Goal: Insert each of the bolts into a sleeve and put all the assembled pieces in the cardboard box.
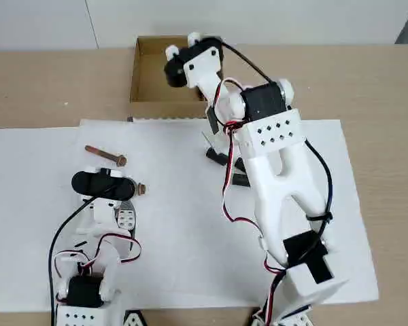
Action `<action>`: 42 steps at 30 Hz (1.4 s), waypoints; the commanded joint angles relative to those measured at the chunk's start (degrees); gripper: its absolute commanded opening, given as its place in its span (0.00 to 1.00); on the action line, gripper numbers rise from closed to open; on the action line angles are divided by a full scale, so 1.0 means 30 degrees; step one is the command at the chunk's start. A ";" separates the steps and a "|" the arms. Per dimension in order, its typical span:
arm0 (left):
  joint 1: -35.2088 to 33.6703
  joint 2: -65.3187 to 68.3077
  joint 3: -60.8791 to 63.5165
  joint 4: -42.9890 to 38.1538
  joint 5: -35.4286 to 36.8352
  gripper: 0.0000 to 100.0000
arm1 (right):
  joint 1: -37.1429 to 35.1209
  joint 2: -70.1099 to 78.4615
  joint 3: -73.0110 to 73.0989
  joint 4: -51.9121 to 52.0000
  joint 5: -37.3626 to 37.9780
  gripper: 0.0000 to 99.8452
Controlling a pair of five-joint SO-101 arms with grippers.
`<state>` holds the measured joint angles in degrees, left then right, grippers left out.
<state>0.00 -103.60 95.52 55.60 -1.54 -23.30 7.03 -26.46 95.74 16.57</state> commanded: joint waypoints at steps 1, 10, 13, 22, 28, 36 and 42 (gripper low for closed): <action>-0.0117 -0.0147 -0.0073 -0.0293 0.0059 0.01 | 0.0044 -0.1363 0.2198 0.0190 -0.0205 0.00; -0.0117 -0.0147 -0.0073 -0.0293 0.0059 0.01 | 0.0396 -0.2857 0.6125 0.0044 0.0498 0.00; -0.0117 -0.0147 -0.0073 -0.0293 0.0059 0.01 | 0.0630 -0.2799 0.7062 -0.0161 0.3985 0.00; -0.0117 -0.0147 -0.0073 -0.0293 0.0059 0.01 | 0.1421 -0.2799 1.0198 -0.2037 1.0110 0.12; -0.0117 -0.0147 -0.0073 -0.0293 0.0059 0.01 | 0.1480 -0.2799 1.1399 -0.4293 1.2278 0.17; -0.0147 -0.0147 -0.0073 -0.0293 0.0059 0.01 | 0.1509 -0.2769 1.3304 -0.6813 1.3568 0.17; -0.0147 -0.0147 -0.0073 -0.0293 0.0059 0.01 | 0.1685 -0.2037 1.4154 -0.8190 1.3597 0.17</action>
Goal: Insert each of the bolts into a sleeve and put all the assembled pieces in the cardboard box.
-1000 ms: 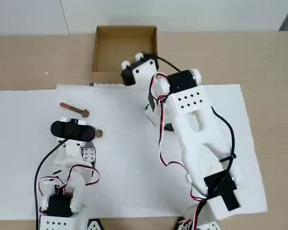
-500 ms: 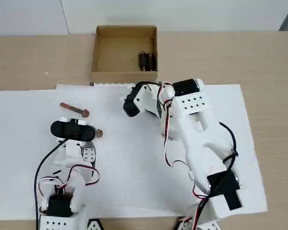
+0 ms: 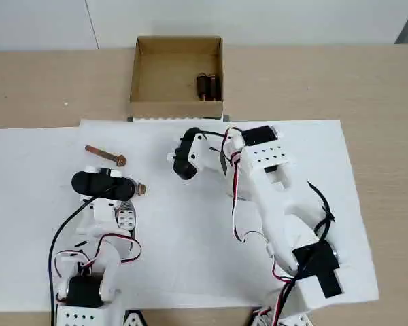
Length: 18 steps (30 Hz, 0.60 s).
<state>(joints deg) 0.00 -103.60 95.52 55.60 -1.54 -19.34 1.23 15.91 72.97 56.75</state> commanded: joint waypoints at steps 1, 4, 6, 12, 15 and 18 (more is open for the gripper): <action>-0.0147 -0.0147 -0.0073 -0.0293 0.0059 0.01 | 0.0601 0.0249 0.0029 -0.0659 0.0205 0.17; -0.0147 -0.0147 -0.0073 -0.0293 0.0059 0.01 | 0.1333 0.1275 0.0029 -0.1275 0.0733 0.17; -0.0147 -0.0147 -0.0073 -0.0293 0.0059 0.01 | 0.1685 0.1714 0.0000 -0.1568 0.0996 0.17; -0.0147 -0.0147 -0.0073 -0.0293 0.0059 0.01 | 0.1714 0.2300 0.0000 -0.1802 0.0996 0.17; -0.0147 -0.0147 -0.0073 -0.0293 0.0059 0.01 | 0.1597 0.2330 0.0000 -0.1802 0.0967 0.17; -0.0147 -0.0147 -0.0073 -0.0293 0.0059 0.01 | 0.1363 0.2330 0.0000 -0.1802 0.0967 0.15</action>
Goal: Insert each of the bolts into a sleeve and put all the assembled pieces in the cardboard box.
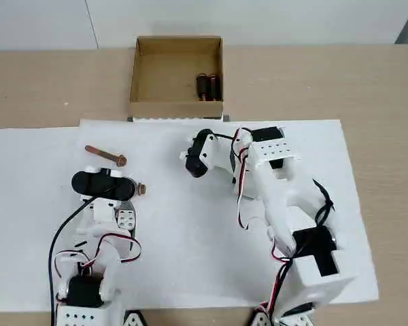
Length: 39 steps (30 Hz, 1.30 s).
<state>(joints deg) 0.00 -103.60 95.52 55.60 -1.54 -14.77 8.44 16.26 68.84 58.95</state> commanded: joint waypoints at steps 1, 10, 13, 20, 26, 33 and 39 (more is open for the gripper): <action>-0.0147 -0.0147 -0.0073 -0.0293 0.0059 0.01 | -0.0249 -0.0073 -0.0117 -0.0425 0.0234 0.12; -0.0147 -0.0147 -0.0073 -0.0293 0.0059 0.01 | -0.0454 -0.0278 -0.0117 -0.0308 0.0147 0.01; -0.0147 -0.0147 -0.0073 -0.0293 0.0059 0.01 | -0.0484 -0.0337 -0.0234 -0.0220 -0.0410 0.00; -0.0147 -0.0147 -0.0073 -0.0293 0.0059 0.01 | -0.1245 -0.1714 -0.3663 0.3209 -0.4190 0.00; -0.0147 -0.0147 -0.0073 -0.0293 0.0029 0.01 | -0.1802 -0.2769 -0.6242 0.7048 -0.6974 0.00; -0.0147 -0.0147 -0.0073 -0.0293 0.0029 0.01 | -0.1656 -0.4234 -0.7267 1.0125 -1.0930 0.00; 0.0000 -0.0147 -0.0103 -0.0293 -0.0264 0.01 | -0.1597 -0.8220 -0.5656 1.0154 -1.2308 0.00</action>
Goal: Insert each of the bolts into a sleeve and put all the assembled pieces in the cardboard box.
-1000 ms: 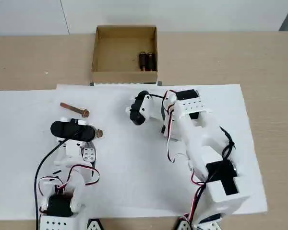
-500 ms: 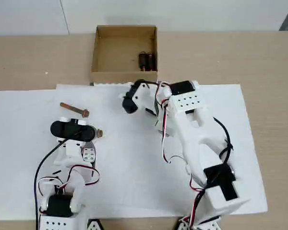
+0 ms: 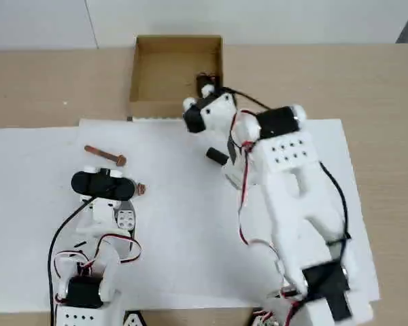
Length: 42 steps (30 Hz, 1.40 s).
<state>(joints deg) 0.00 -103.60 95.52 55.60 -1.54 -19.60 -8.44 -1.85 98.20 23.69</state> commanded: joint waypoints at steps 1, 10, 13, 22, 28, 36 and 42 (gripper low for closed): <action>0.0000 -0.0147 -0.0103 -0.0293 -0.0322 0.01 | 0.0015 -0.3443 0.0908 0.0366 -0.0733 0.00; 0.0000 -0.0147 -0.0103 -0.0322 -0.0410 0.01 | 0.0454 -1.1121 0.7795 0.0103 -0.3106 0.01; -0.0029 -0.0147 -0.0103 -0.0352 -0.0410 0.01 | 0.0601 -1.3289 0.9758 -0.0366 -0.3985 0.01; -0.0147 -0.0029 -0.2066 0.1934 -0.0440 0.01 | 0.4850 -1.7070 1.2982 -0.2212 -0.5509 0.00; -0.0147 0.0205 -0.4908 0.2872 -0.1700 0.01 | 0.7692 -1.7275 1.3363 -0.2799 -0.5656 0.00; -0.0147 0.8586 -1.2381 0.2784 -0.2227 0.01 | 0.8923 -1.7158 1.3333 -0.4996 -0.8469 0.00; -0.0147 1.6557 -1.8447 0.3429 -0.2491 0.01 | 0.8923 -1.7128 1.3568 -0.5407 -0.9026 0.00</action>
<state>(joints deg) 0.00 -64.31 49.27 64.13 -8.31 6.86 -59.52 38.86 83.16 -2.59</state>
